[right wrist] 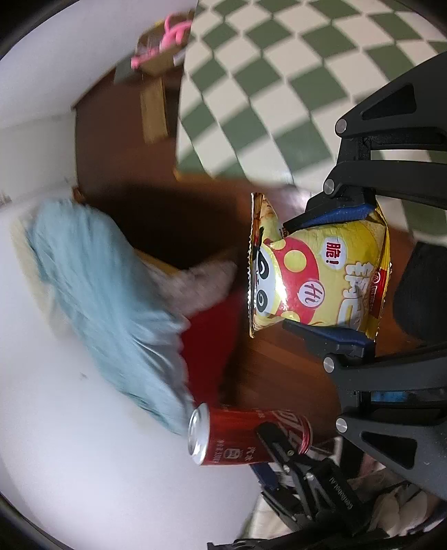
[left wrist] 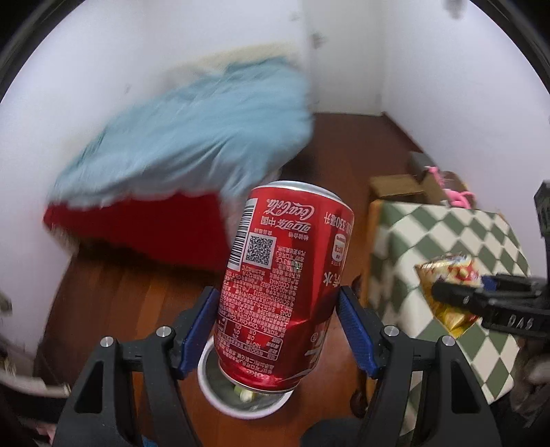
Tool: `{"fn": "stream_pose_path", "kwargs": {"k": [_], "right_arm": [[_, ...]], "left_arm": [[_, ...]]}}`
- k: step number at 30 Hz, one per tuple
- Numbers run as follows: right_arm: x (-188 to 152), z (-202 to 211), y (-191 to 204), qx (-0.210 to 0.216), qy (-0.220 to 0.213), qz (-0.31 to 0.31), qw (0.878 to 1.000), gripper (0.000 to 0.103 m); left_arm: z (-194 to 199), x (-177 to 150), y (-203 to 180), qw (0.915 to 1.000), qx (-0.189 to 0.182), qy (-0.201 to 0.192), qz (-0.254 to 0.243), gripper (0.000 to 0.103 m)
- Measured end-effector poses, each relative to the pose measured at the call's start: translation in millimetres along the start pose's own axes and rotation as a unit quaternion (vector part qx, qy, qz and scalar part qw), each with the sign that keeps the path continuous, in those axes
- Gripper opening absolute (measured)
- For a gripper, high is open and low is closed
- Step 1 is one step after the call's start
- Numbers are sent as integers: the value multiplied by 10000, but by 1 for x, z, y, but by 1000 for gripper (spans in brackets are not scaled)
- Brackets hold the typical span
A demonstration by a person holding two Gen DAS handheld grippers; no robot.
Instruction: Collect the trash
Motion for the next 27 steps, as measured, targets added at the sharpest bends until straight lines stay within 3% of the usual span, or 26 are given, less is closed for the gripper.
{"fn": "stream_pose_path", "kwargs": {"k": [7, 14, 15, 17, 20, 24, 25, 27], "right_arm": [[-40, -134, 67, -6, 1168, 421, 9923, 50], [-72, -243, 91, -179, 2045, 588, 9769, 50], [-77, -254, 94, -196, 2133, 633, 9748, 50], [-85, -280, 99, -281, 2307, 674, 9703, 51], [-92, -314, 105, -289, 2578, 678, 9634, 54], [-92, -336, 110, -164, 2682, 693, 9607, 98], [-93, -336, 111, -170, 2682, 707, 9606, 103], [-94, -335, 107, -353, 2642, 841, 9601, 103]], "left_arm": [[-78, -61, 82, 9922, -40, 1013, 719, 67], [-160, -111, 137, 9691, -291, 2001, 1416, 70], [-168, -116, 143, 9656, -310, 2095, 1510, 72], [-178, -127, 155, 9586, -290, 2233, 1743, 97], [-180, -138, 172, 9492, -259, 2248, 2188, 100], [-171, -151, 176, 9480, 72, 2224, 2277, 100], [-168, -155, 178, 9480, 157, 2219, 2277, 100], [-158, -164, 176, 9483, 376, 2189, 2268, 100]]}}
Point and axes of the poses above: each gripper's, at about its wrist camera, not at the fingertips, and z roughly against the way its jaws point, y to its left, x to its top, the point moved 5 cm from there along -z, roughly the way its jaws point, and after that the axes turned 4 degrees about -x, right-handed, at the moved point
